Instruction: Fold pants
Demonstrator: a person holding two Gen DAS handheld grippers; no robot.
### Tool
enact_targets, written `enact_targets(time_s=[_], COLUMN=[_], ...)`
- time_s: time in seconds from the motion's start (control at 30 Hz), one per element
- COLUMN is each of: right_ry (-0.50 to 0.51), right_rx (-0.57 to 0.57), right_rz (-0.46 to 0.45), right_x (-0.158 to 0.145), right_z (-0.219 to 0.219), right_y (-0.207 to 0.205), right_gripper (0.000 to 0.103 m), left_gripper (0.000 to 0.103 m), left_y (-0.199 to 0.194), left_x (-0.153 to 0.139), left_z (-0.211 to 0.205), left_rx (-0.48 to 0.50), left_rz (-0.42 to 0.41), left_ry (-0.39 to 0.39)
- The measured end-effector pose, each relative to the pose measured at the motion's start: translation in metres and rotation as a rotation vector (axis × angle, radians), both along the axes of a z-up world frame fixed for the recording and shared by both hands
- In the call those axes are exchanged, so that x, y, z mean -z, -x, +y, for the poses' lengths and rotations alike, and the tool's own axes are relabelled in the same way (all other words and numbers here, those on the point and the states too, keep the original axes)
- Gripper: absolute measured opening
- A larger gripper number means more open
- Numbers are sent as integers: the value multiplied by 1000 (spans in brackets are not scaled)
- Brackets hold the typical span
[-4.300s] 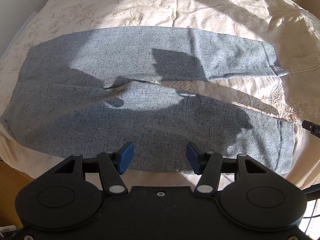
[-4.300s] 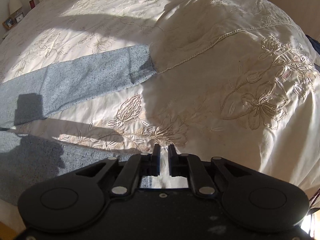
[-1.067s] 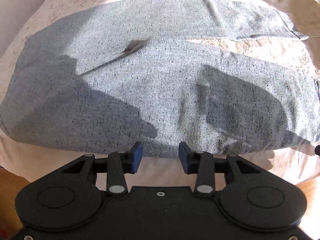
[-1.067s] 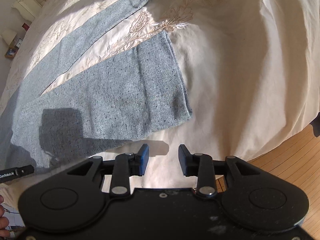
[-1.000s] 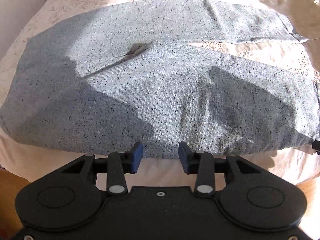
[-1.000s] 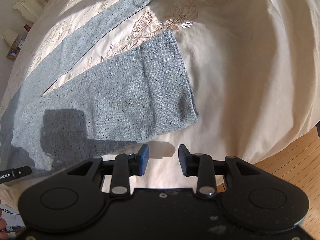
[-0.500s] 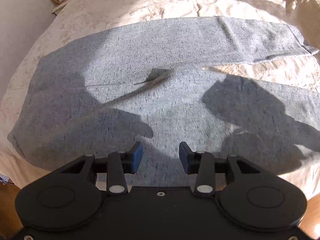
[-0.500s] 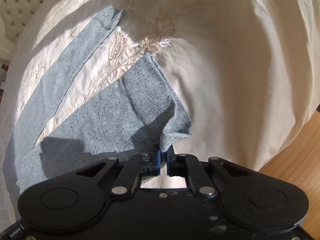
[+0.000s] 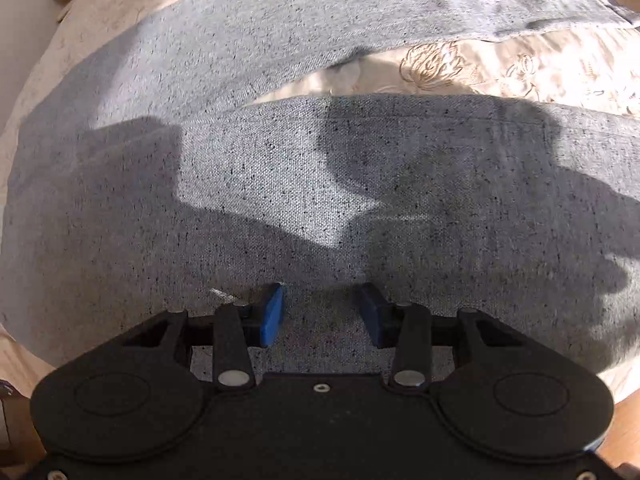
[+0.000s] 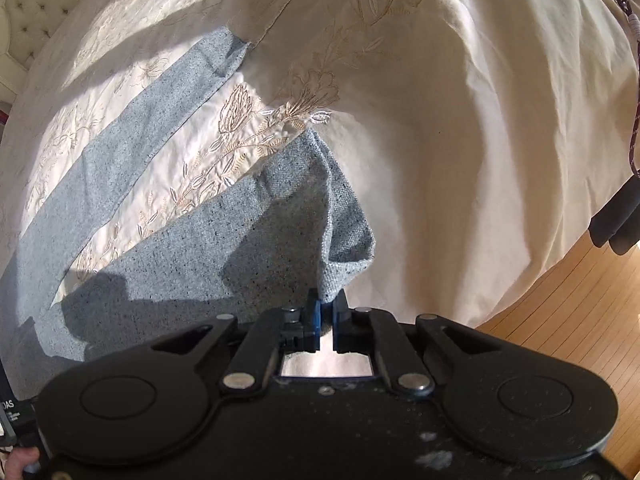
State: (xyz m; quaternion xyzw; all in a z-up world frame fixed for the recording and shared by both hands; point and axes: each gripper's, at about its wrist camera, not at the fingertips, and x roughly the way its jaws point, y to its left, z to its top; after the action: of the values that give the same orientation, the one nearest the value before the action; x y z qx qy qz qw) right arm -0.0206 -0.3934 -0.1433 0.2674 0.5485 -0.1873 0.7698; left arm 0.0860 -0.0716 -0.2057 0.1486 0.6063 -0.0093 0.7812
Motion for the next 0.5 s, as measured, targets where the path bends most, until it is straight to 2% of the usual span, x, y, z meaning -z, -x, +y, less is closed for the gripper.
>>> enact_targets(time_s=[0.07,0.13,0.27,0.43,0.5], right_ry=[15,13,18,42,53], right_rx=[-15,-18,-30,-23,-9], right_rz=[-10,-18,-39,-67,-74], right_x=[-4,-8,-16,-26,-32], right_z=[2,2,2,11,13], right_y=[-1,-2,-2,-7,-8], right_gripper=[6,6,6,6,6], left_gripper=[55,55,55,55,54], left_y=[8,18,40,55,60], left_x=[-18,-38,-69,-81,-81], left_z=[10,29,86,173,204], left_rx=[-14,-72,-233,-441,-490], left_rz=[-35,-87,-168,-198,-197], left_ry=[32,44,26,-16,-24])
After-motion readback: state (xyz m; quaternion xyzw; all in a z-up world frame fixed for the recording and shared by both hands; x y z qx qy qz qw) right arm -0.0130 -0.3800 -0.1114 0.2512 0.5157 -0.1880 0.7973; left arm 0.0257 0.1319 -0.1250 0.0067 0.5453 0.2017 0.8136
